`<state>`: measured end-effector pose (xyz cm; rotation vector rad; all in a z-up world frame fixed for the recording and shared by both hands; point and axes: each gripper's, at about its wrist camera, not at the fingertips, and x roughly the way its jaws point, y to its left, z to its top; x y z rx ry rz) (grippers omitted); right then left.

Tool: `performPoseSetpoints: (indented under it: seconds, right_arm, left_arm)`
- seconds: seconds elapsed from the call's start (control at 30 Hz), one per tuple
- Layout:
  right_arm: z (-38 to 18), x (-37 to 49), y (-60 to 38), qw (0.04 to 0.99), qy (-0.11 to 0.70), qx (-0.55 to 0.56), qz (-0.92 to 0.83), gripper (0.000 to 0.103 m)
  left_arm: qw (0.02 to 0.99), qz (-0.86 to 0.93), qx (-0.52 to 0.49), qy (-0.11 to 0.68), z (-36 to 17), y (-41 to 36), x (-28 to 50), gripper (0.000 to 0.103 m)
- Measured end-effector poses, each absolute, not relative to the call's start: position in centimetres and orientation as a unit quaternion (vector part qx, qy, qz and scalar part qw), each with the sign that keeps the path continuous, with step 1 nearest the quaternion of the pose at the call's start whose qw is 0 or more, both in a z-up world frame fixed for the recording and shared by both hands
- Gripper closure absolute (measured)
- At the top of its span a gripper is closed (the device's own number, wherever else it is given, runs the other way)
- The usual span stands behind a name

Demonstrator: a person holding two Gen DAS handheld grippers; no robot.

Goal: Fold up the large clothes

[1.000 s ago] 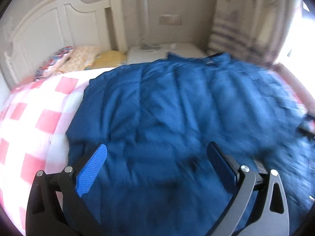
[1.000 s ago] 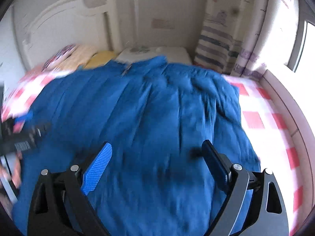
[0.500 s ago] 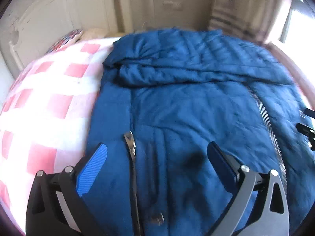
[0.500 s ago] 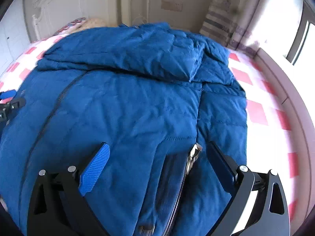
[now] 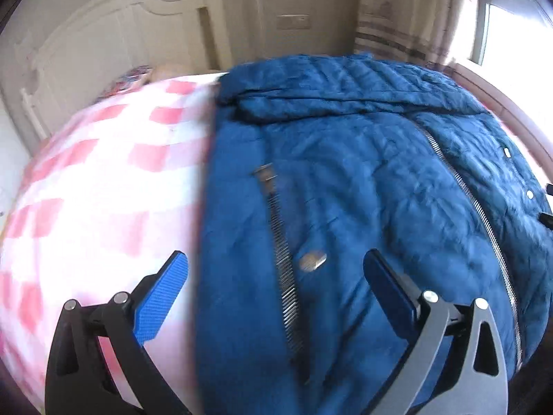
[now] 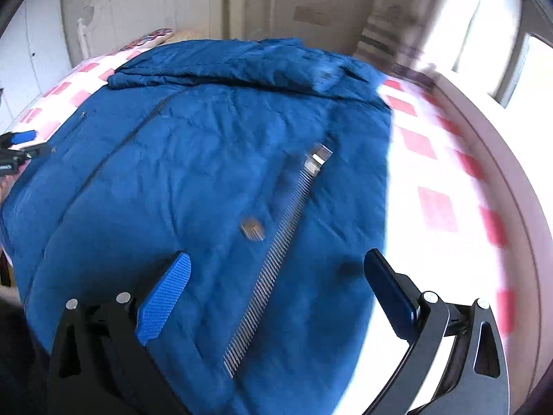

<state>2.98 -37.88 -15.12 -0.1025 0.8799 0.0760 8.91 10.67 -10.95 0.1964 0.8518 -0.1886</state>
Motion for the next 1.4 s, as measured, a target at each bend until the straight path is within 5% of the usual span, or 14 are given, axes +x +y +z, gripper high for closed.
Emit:
performPoseSetpoints:
  seconds: [0.2,0.27,0.4,0.67,0.77,0.83,0.87,0.97,1.13,1.17,1.23,1.3,1.4]
  right_arm:
    - [-17.2,-2.0,-43.5,0.890,0.449,0.060,0.057,0.007]
    - [-17.2,-3.5,-43.6,0.894,0.439,0.063,0.069,0.011]
    - [-17.2,-3.9,-42.5,0.898,0.417,0.079,0.113,0.035]
    - [-17.3,-2.2,-40.4,0.907,0.395,0.053,0.136,0.041]
    - [-17.3,-3.1,-41.0,0.910,0.389,0.039,0.141,0.049]
    - [-17.4,-3.3,-40.9,0.913,0.381,0.044,0.137,0.059]
    - [-17.4,-3.1,-40.7,0.914,0.378,0.049,0.139,0.061]
    - [-17.7,-2.4,-40.3,0.916,0.363,0.078,0.149,0.069]
    - [-18.3,-1.9,-41.7,0.909,0.348,0.157,0.170,0.068]
    - [-18.2,-1.9,-42.0,0.904,0.357,0.158,0.175,0.068]
    - [-17.5,-2.2,-42.2,0.897,0.382,0.135,0.177,0.062]
    - [-17.2,-2.8,-42.2,0.893,0.398,0.110,0.180,0.061]
    - [-17.5,-4.0,-42.2,0.897,0.387,0.104,0.184,0.060]
  left_arm:
    - [0.882,-0.124,0.006,0.455,-12.8,16.5,6.1,0.002]
    - [0.875,-0.152,0.003,0.461,-13.6,16.6,5.3,0.002]
    - [0.882,-0.182,-0.008,0.435,-13.8,16.0,4.7,0.003]
    - [0.877,-0.210,0.028,0.431,-14.1,14.1,4.7,0.003]
    - [0.879,-0.207,0.024,0.430,-13.8,15.3,4.3,0.025]
    - [0.876,-0.225,-0.008,0.426,-13.6,16.1,4.4,0.064]
    - [0.872,-0.234,-0.034,0.429,-13.7,16.3,4.7,0.074]
    - [0.881,-0.215,-0.040,0.420,-13.8,15.7,4.8,0.087]
    - [0.869,-0.213,-0.099,0.437,-14.0,17.3,5.1,0.082]
    - [0.867,-0.210,-0.094,0.441,-13.8,17.4,5.0,0.073]
    - [0.868,-0.202,-0.062,0.450,-13.0,17.3,4.3,0.015]
    - [0.870,-0.190,-0.012,0.454,-13.0,16.8,3.1,0.003]
    - [0.871,-0.196,0.013,0.449,-14.0,15.8,2.3,0.004]
